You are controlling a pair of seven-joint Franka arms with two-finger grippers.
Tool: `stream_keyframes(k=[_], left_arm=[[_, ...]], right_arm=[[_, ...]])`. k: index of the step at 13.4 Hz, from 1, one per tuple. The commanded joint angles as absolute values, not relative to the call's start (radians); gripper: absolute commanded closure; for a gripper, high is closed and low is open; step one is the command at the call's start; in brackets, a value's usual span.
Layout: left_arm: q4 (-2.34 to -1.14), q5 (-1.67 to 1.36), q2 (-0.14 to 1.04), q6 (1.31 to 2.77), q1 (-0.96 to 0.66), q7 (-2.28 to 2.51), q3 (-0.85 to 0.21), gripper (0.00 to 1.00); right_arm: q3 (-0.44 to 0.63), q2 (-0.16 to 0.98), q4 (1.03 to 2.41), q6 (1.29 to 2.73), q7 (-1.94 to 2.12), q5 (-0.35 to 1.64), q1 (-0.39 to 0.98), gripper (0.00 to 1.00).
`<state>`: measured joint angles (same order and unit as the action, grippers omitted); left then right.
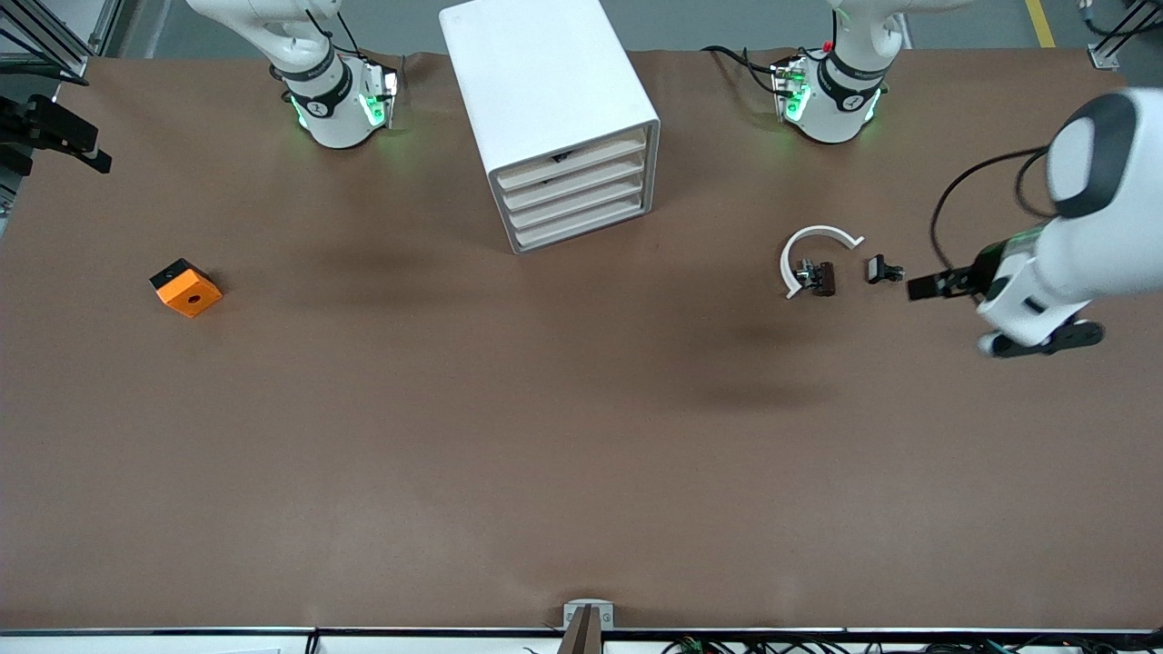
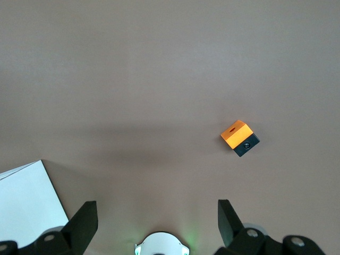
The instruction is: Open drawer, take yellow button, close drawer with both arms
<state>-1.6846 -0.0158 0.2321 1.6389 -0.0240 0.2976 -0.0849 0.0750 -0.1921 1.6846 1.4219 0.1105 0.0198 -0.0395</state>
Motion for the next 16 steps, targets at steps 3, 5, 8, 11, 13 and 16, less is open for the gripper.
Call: stream_keyframes(k=[3, 5, 8, 11, 13, 16], left_arm=[[-1.62, -0.014, 0.354, 1.677, -0.119, 0.627, -0.1, 0.0], [-1.571, -0.104, 0.409, 1.61, -0.162, 0.785, -0.1, 0.0], [-1.465, -0.236, 0.51, 1.461, -0.227, 1.004, -0.1, 0.0], [-1.44, -0.438, 0.58, 1.451, -0.235, 1.19, -0.1, 0.0], [-1.44, -0.565, 0.633, 1.439, -0.235, 1.383, -0.101, 0.0], [-1.44, -0.717, 0.71, 1.393, -0.233, 1.663, -0.1, 0.0]], right_arm=[[0.071, -0.186, 1.671, 1.411, 0.115, 0.032, -0.054, 0.0], [0.071, -0.176, 1.666, 1.411, 0.112, 0.032, -0.055, 0.0], [0.072, -0.167, 1.661, 1.413, 0.112, 0.029, -0.057, 0.0], [0.071, -0.132, 1.643, 1.417, 0.115, 0.023, -0.057, 0.0], [0.072, -0.045, 1.619, 1.411, 0.117, 0.021, -0.06, 0.0], [0.071, 0.006, 1.603, 1.428, 0.114, 0.018, -0.067, 0.0]])
